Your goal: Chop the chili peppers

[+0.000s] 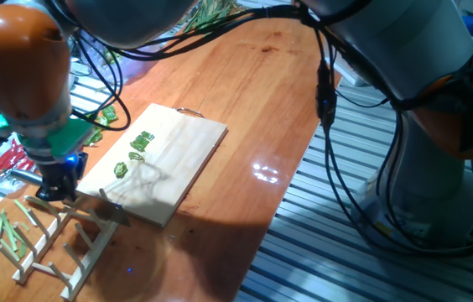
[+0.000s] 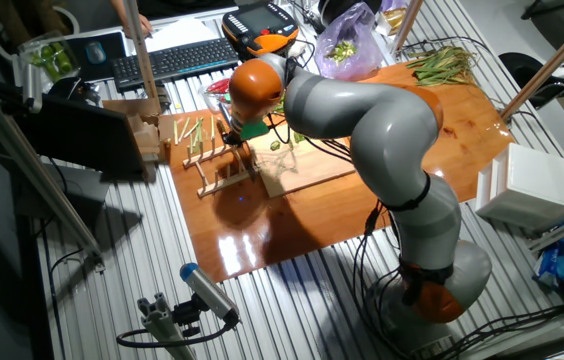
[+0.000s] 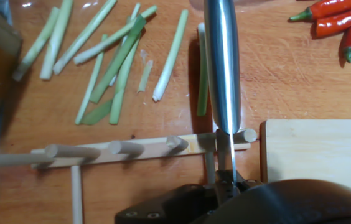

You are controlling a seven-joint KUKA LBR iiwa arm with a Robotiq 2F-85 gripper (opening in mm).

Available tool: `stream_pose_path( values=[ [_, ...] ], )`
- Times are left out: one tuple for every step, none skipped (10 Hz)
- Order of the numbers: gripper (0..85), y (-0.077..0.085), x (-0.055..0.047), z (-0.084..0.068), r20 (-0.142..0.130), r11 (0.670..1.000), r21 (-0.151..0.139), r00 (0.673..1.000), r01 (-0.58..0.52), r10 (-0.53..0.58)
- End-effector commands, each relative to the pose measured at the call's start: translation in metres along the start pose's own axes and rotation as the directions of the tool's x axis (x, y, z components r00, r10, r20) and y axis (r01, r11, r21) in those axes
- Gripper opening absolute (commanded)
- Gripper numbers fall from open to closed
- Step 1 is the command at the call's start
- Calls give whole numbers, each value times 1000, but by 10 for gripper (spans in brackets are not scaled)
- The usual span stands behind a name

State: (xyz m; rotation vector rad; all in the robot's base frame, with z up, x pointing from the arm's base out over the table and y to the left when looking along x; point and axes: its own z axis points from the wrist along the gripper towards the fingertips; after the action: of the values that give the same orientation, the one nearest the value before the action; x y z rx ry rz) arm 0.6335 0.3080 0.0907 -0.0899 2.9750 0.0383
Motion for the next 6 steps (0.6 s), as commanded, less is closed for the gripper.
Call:
stream_pose_path(
  values=[
    [0, 0, 0, 0, -8, 1000, 13, 1000, -8, 8],
    [170, 1, 0, -1, -16, 1000, 29, 1000, -11, 12],
    [170, 1, 0, -1, -23, 999, 35, 1000, -13, 14],
    [170, 1, 0, -3, -26, 999, 37, 999, -18, 19],
    [340, 1, -1, -4, -29, 999, 38, 999, -24, 25],
    [340, 1, -2, -6, -36, 999, 35, 999, -32, 33]
  ],
)
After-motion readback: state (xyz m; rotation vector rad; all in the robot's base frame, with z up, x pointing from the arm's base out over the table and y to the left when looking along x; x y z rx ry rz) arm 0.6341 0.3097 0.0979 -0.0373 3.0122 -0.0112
